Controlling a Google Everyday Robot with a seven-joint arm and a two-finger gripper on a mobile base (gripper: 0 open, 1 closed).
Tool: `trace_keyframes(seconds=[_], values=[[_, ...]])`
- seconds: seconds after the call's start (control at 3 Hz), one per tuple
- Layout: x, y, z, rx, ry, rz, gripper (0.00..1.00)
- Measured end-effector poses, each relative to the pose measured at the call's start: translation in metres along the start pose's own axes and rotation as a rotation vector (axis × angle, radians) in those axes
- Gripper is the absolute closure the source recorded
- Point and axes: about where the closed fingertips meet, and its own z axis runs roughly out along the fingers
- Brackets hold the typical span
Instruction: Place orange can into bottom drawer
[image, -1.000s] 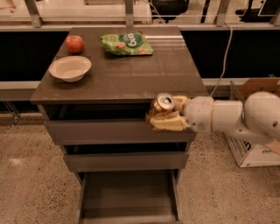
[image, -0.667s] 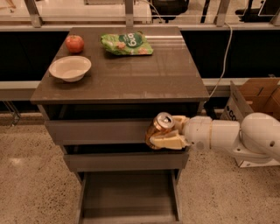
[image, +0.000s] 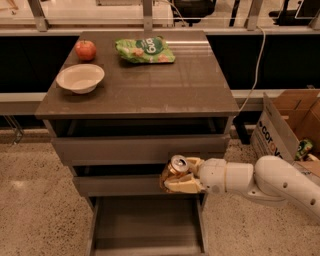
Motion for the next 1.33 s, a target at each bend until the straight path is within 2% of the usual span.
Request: trace_keyframes(seconds=[0.33, 0.67, 1.0, 1.33], values=[[0.000, 0.000, 0.000, 0.000, 0.000, 0.000, 1.00], [0.062, -0.019, 0.019, 0.025, 0.061, -0.004, 1.00], [0.169, -0.037, 0.060, 0.037, 0.194, -0.046, 1.00], [0.261, -0.049, 0.094, 0.038, 0.290, -0.083, 1.00]])
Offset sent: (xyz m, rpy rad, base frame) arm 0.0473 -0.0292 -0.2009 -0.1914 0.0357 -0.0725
